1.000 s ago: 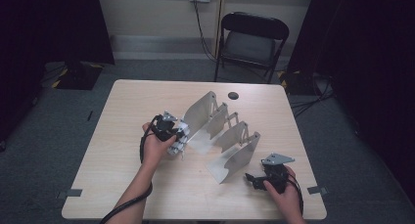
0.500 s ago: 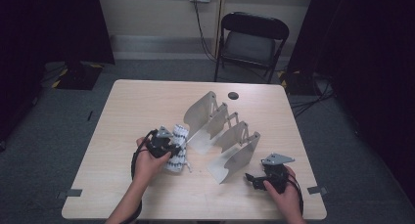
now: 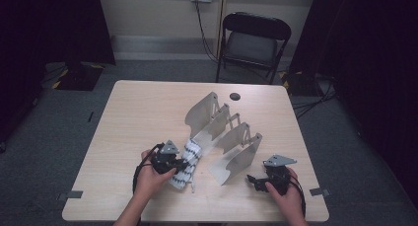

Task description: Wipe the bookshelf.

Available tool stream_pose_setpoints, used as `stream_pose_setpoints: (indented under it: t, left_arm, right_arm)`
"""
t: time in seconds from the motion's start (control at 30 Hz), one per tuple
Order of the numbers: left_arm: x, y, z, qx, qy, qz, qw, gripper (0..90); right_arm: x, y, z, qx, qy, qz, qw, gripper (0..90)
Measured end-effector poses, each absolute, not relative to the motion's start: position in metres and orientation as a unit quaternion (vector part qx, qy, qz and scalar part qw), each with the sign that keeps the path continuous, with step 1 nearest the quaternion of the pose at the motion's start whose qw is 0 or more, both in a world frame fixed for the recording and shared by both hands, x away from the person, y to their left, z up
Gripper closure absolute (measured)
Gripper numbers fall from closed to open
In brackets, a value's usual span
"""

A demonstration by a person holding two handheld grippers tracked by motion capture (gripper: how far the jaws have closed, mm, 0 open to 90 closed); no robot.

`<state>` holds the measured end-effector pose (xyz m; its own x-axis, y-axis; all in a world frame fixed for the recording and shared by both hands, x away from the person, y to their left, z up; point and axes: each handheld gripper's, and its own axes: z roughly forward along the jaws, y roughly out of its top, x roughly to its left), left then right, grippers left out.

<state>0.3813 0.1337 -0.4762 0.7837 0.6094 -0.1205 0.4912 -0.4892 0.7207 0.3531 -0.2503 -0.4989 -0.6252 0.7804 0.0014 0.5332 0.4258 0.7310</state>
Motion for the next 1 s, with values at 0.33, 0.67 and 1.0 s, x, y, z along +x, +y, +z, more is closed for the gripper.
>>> stream_pose_setpoints:
  t: [0.33,0.67,1.0]
  left_arm:
    - [0.404,0.109,-0.475,0.872,0.301,0.070,0.379,81.7]
    - [0.431,0.116,-0.473,0.853,0.360,0.128,0.355,81.6]
    - [0.438,0.102,-0.480,0.835,0.361,0.149,0.388,57.7]
  right_arm:
    - [0.353,-0.250,-0.499,0.397,0.827,0.360,0.172,13.6]
    - [0.353,-0.250,-0.499,0.397,0.827,0.360,0.172,13.6]
    - [0.353,-0.250,-0.499,0.397,0.827,0.360,0.171,13.6]
